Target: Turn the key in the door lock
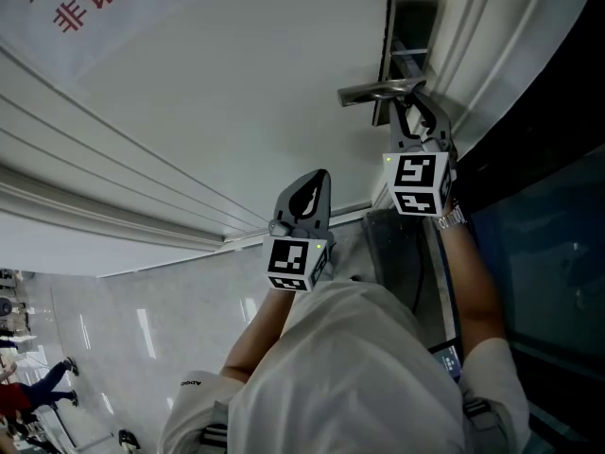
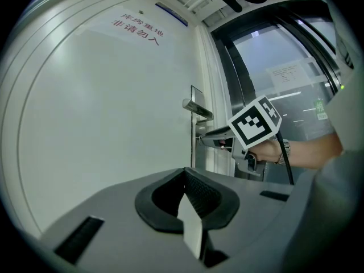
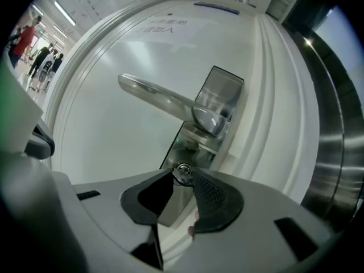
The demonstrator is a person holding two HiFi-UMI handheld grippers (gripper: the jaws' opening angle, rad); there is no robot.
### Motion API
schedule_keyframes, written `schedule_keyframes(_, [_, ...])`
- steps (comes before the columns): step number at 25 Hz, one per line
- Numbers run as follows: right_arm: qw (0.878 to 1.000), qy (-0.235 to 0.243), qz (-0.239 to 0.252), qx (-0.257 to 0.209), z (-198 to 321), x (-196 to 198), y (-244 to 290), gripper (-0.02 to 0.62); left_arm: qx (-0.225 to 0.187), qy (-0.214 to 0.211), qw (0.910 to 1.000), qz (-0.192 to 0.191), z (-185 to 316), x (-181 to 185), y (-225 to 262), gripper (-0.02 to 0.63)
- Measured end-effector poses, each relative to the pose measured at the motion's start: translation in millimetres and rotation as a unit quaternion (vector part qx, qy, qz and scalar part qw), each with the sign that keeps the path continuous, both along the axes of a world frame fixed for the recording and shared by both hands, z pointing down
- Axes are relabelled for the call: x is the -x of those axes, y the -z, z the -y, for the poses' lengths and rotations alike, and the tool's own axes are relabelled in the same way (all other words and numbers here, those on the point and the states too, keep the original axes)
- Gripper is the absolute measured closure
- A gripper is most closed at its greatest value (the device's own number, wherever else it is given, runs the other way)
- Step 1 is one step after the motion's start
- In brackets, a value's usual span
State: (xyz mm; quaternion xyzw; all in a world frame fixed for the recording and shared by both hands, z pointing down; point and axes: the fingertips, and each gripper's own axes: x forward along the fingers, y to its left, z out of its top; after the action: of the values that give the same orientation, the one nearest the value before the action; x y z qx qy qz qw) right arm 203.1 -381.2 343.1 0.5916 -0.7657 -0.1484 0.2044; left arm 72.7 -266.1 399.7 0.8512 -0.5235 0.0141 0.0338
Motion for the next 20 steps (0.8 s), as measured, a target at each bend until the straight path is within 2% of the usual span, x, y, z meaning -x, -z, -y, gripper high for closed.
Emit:
schedule_keyframes(6, [0.996, 0.008, 0.082, 0.021, 1.9, -1.5, 2.0, 0.491, 0.001, 0.003, 1.0, 0.002, 0.3, 1.2, -1.7, 0.597])
schedule_keyframes(20, [0.986, -0.002, 0.164, 0.032, 2.2, -5.0, 1.0, 0.488, 0.0, 0.003, 1.0, -0.003, -1.4, -0.6, 0.2, 0.597])
